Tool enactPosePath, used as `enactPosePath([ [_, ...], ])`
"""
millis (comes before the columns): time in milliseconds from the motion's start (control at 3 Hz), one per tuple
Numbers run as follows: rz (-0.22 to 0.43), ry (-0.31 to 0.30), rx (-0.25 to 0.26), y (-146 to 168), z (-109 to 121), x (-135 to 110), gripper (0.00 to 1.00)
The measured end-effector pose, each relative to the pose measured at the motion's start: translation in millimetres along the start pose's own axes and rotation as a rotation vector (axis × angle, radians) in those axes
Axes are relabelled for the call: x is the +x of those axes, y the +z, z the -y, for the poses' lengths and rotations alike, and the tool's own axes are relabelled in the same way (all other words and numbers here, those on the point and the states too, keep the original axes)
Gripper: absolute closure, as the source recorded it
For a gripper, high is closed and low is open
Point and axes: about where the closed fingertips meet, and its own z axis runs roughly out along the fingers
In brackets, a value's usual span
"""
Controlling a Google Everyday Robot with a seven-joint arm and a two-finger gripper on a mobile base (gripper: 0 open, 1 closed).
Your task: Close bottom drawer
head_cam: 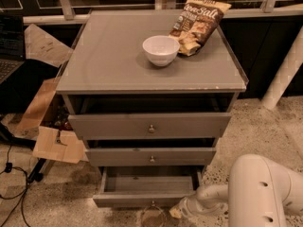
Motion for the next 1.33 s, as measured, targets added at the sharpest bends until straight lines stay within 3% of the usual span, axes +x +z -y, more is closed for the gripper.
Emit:
enactPosePath([
  [333, 0.004, -0.047, 0.015, 3, 13, -28, 1.00],
  [667, 0.004, -0.051, 0.017, 3, 13, -28, 1.00],
  [1000, 0.003, -0.097, 0.042, 7, 27, -56, 1.00],
  [1333, 0.003, -0.097, 0.042, 7, 27, -56, 1.00],
])
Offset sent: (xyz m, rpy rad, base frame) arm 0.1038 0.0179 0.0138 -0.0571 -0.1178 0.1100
